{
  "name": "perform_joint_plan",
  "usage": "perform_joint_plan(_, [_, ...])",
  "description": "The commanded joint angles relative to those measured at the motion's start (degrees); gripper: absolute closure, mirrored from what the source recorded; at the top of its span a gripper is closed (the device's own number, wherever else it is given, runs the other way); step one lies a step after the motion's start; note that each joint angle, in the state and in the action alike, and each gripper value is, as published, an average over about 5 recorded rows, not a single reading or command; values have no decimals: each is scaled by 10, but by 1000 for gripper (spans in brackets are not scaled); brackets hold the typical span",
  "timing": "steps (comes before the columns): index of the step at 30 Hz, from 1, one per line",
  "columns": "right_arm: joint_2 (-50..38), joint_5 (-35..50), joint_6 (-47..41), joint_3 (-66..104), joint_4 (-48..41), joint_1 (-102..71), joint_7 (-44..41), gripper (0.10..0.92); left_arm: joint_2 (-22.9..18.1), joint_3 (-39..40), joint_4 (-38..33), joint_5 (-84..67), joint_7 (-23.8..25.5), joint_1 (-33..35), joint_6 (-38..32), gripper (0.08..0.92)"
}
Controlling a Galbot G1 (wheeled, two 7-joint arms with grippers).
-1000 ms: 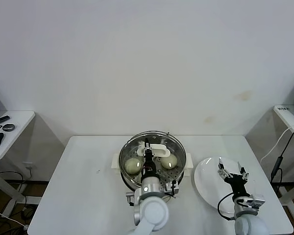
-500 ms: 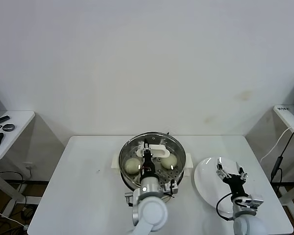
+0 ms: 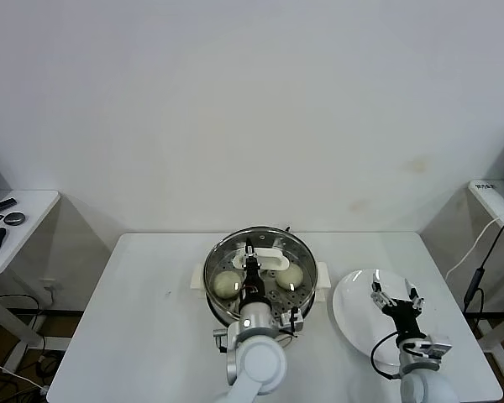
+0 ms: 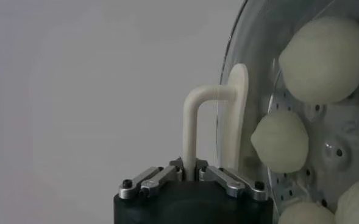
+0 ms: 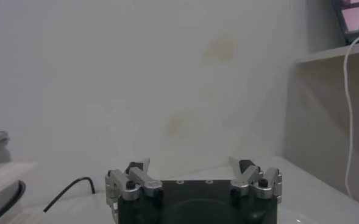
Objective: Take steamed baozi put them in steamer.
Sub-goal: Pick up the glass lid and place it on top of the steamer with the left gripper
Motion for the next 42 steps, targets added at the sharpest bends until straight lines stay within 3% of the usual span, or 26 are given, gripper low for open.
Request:
perform_joint_plan(1, [1,0,0,0,1,0,-1,203,0,0,-6,-2,7,4,0,826])
perform_joint_plan(16, [1,-1,3,1,1,-2,-1,203,0,-2,7,-10,-3,5,-1,826])
perform_joint_plan(24, [2,0,-2,1,4,-3,-1,203,7,1,-18,-44,-52,21,-28,795])
perform_joint_plan(34, [3,-7,-1,2,4,-6,0,203,40,29,-123,-44,1,72,-33,519])
perform_joint_plan(42, [0,-34,-27,6,15,-13,12,203,63,37,-191,-38,4,114,-30,285])
